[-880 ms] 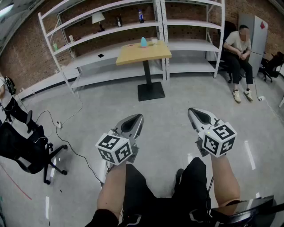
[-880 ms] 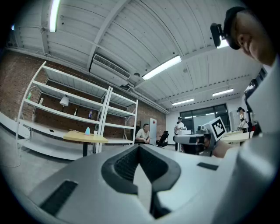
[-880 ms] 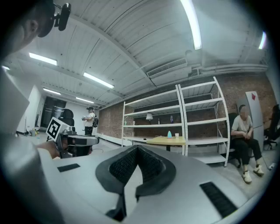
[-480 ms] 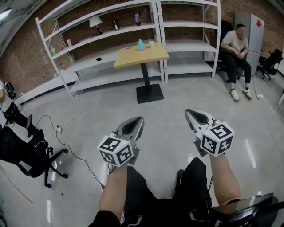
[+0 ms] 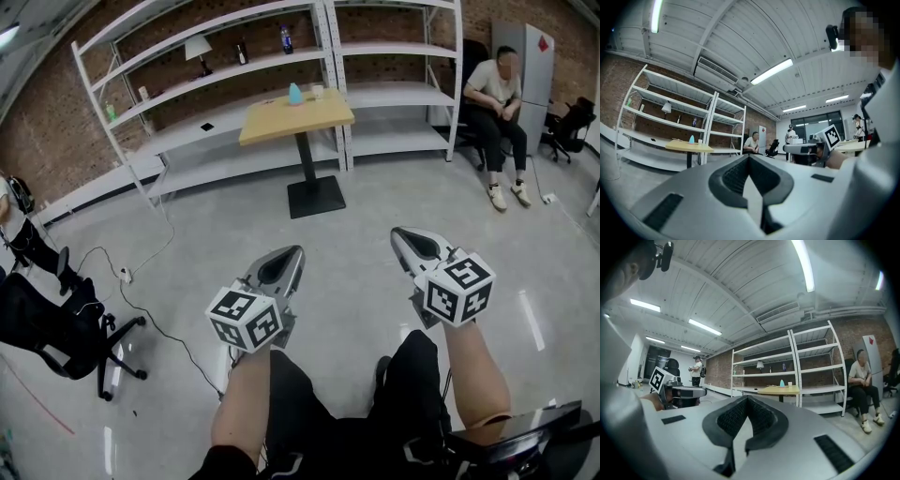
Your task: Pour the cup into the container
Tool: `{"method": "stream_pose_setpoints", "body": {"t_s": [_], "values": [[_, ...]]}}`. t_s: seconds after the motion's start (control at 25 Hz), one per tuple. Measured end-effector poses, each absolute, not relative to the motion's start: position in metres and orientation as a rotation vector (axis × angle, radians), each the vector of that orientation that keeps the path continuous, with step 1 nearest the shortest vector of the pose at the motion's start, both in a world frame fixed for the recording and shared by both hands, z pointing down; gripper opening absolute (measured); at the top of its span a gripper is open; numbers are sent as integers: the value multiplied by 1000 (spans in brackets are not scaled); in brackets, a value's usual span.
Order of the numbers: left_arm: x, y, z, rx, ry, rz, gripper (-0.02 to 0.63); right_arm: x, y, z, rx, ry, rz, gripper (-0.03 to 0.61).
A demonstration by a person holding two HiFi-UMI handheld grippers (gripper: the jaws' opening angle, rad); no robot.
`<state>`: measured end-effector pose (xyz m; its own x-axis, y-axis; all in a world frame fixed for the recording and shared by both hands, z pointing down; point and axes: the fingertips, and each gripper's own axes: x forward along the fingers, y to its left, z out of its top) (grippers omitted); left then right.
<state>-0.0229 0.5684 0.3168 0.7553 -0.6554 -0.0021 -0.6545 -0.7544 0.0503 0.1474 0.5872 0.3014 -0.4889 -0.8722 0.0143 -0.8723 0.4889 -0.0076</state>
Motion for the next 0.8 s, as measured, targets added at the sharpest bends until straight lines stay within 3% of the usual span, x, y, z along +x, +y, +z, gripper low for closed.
{"method": "stream_pose_setpoints", "body": {"t_s": [0.8], "values": [[-26,515,370,2845,-1012,-18,2,130,530,329,1561,-2739,81,-7]]}}
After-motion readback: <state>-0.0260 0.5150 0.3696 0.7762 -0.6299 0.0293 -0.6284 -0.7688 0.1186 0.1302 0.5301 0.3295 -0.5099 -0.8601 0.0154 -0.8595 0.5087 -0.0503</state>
